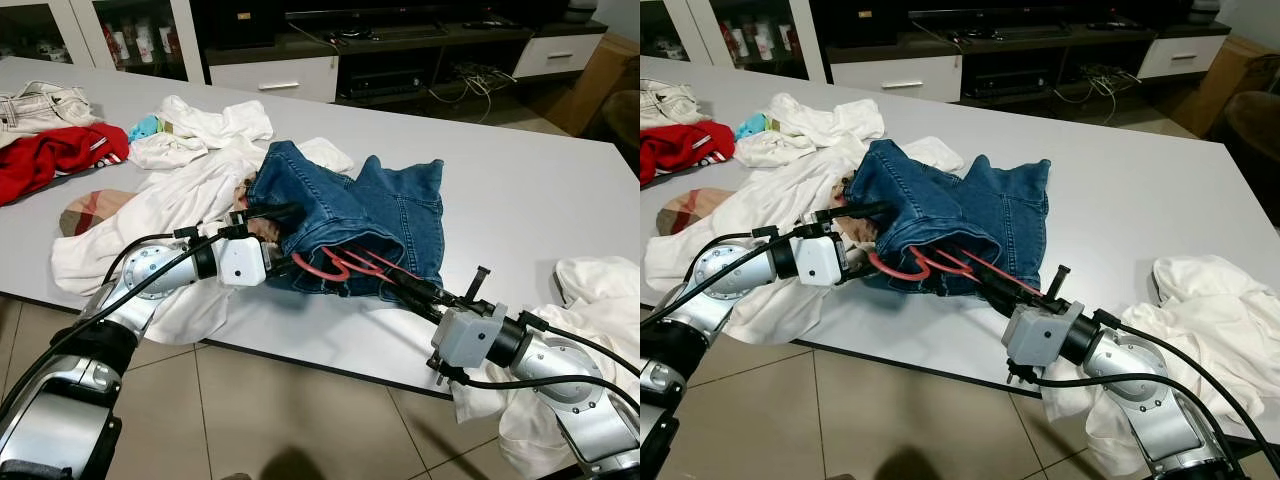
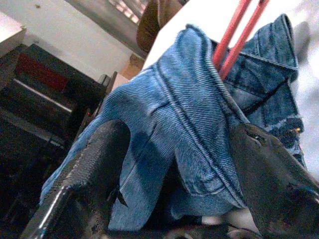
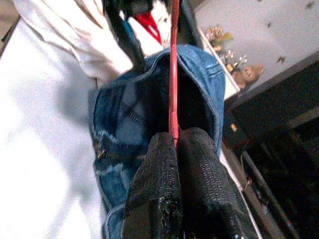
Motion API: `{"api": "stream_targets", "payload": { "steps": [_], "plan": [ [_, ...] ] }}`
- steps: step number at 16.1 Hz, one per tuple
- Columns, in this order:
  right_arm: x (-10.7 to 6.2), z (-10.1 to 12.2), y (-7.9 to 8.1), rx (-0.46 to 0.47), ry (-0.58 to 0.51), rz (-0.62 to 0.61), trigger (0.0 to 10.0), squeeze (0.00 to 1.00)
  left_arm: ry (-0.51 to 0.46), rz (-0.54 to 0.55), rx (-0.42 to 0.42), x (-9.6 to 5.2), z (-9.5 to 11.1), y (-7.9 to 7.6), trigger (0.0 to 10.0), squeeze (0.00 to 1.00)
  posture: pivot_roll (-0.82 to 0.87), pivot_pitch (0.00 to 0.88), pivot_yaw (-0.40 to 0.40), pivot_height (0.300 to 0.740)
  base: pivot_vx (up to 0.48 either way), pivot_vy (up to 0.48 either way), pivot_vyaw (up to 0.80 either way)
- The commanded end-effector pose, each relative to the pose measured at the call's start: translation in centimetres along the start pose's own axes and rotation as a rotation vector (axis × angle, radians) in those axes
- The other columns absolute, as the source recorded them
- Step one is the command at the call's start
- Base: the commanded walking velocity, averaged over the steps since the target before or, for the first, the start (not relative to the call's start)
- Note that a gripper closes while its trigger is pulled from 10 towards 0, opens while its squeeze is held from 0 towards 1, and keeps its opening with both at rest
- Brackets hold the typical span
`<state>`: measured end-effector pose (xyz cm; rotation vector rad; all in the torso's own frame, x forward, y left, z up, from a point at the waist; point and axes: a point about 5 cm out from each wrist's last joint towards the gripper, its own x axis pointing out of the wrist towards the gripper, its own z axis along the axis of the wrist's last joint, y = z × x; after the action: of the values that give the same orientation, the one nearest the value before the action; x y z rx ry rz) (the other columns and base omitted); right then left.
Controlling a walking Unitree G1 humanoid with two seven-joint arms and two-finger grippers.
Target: Hang hanger
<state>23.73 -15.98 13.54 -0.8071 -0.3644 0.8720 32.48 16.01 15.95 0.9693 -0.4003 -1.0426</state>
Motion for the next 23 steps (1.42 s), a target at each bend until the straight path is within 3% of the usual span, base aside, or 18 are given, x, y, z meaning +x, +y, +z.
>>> {"api": "stream_targets", "payload": {
  "steps": [1,14,15,16,17,19,23],
  "plan": [
    [0.3,0.9,-0.7,-0.037,-0.048,0.001,10.0,0.00,-0.001,-0.029,0.032,0.3,0.1,0.2,10.0,0.00,-0.07,0.000,-0.020,0.740,0.000,0.000,0.00],
    [1.2,4.0,-2.4,-0.099,-0.184,0.032,10.0,0.00,0.012,-0.093,0.099,1.3,-0.1,-0.1,10.0,0.00,-0.08,0.000,-0.008,0.740,0.000,0.000,0.00],
    [1.3,4.2,-2.7,-0.101,-0.194,0.016,10.0,0.00,0.010,-0.112,0.094,1.3,-0.1,-0.3,8.8,0.00,-0.07,0.000,-0.009,0.740,0.000,0.000,0.00],
    [1.3,4.2,-2.7,-0.101,-0.194,0.016,10.0,0.00,0.010,-0.112,0.094,1.3,-0.1,-0.3,8.8,0.00,-0.07,0.000,-0.009,0.740,0.000,0.000,0.00],
    [1.4,4.3,-3.0,-0.104,-0.198,0.003,10.0,0.00,0.006,-0.132,0.084,1.3,-0.2,-0.6,0.0,0.00,-0.07,0.000,-0.009,0.740,0.000,0.000,0.00],
    [1.5,4.3,-3.4,-0.110,-0.202,-0.020,10.0,0.00,-0.004,-0.185,0.058,1.2,-0.2,-1.4,0.0,0.00,-0.07,0.000,-0.009,0.740,0.000,0.000,0.00],
    [1.5,4.2,-3.4,-0.098,-0.199,-0.027,10.0,0.00,-0.030,-0.182,0.055,1.4,0.1,-1.5,0.0,0.00,-0.07,0.000,-0.009,0.740,0.000,0.000,0.00]
  ]
}}
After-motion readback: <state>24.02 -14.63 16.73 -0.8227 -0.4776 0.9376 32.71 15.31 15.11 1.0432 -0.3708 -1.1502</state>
